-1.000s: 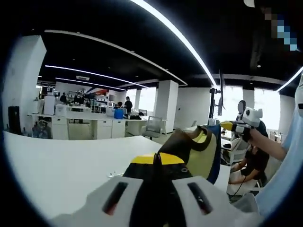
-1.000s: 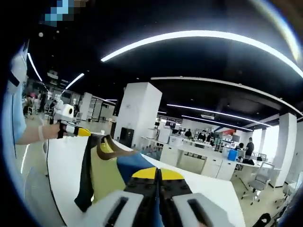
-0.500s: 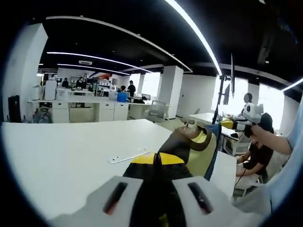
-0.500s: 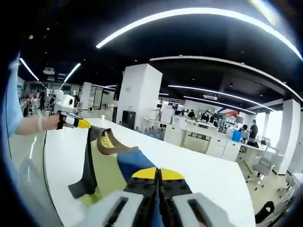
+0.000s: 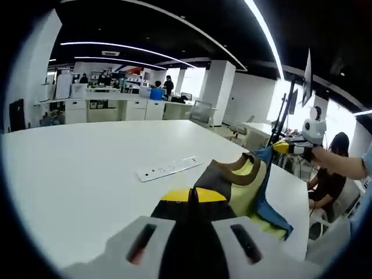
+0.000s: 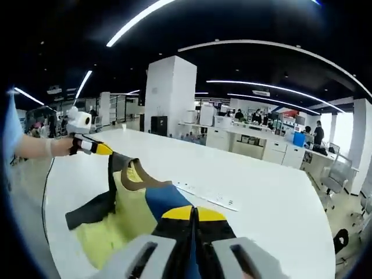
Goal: Fold the garment on the visible template until the final outline fits inside the template.
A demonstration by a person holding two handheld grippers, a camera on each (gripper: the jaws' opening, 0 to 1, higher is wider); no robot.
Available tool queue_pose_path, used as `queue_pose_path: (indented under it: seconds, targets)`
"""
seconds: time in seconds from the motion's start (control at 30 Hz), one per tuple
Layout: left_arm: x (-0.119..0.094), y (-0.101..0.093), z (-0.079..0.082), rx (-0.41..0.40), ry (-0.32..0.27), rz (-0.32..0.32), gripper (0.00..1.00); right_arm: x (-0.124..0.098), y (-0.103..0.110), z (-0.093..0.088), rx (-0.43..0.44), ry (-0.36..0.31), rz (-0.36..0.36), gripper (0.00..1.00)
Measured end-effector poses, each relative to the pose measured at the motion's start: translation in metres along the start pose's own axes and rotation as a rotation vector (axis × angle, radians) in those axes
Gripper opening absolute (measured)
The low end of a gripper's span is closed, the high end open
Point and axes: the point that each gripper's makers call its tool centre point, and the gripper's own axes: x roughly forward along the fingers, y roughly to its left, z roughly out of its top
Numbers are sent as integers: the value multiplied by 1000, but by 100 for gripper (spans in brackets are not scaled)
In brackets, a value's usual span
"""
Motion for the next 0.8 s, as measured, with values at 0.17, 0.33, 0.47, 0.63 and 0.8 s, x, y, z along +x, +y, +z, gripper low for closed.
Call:
queue_pose_path:
  seconds: [0.17, 0.33, 0.47, 0.63, 0.8]
  targets:
    - [30, 29, -20, -41, 29, 33, 0, 41, -21, -23, 20, 65, -1, 0]
    - [59, 58, -46, -96, 91, 80, 0, 75, -34, -45, 71, 119, 8, 0]
    - [83, 69, -64, -135, 125, 97, 0, 99, -42, -71, 32, 217, 22, 0]
    - [99, 77, -80, -154, 162, 115, 0, 116, -48, -96, 22, 288, 30, 0]
    - [104, 85, -93, -180, 183, 147, 0, 124, -56, -115, 40, 338, 21, 0]
